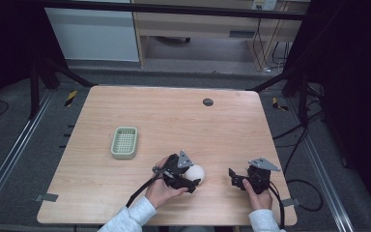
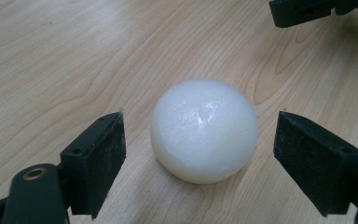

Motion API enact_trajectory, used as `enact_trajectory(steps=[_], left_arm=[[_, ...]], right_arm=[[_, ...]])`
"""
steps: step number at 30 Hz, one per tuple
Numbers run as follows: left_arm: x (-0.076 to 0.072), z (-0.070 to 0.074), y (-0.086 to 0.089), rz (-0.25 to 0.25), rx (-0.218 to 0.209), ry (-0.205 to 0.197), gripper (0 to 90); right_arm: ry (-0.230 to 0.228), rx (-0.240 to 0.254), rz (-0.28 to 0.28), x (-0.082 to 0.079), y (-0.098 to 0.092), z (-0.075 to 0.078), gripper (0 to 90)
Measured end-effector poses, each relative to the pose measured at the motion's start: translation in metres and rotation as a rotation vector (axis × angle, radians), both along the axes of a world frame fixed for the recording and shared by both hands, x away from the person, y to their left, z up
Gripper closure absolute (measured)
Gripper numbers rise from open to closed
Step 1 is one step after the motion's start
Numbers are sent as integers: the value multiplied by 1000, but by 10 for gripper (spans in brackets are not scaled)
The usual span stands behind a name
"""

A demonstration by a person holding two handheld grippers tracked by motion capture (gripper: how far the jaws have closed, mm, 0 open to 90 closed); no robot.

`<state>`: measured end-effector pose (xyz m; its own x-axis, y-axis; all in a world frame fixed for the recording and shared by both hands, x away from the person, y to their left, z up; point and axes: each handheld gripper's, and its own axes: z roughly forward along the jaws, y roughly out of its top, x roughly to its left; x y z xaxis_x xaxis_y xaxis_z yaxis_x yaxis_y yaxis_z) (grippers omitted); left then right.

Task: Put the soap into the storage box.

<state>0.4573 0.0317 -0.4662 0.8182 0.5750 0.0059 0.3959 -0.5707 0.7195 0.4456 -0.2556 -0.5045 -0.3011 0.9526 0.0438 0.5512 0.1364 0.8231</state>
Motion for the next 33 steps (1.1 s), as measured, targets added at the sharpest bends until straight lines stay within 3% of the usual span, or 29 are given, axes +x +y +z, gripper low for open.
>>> enact_trajectory(steps=[15,33], left_arm=[[4,-9,-12,-8,25,8,139],[11,-21,-22,-10,72,26,183]], right_arm=[[5,6,-3,0,1,0,40],[-1,4,1,1,1,0,40]])
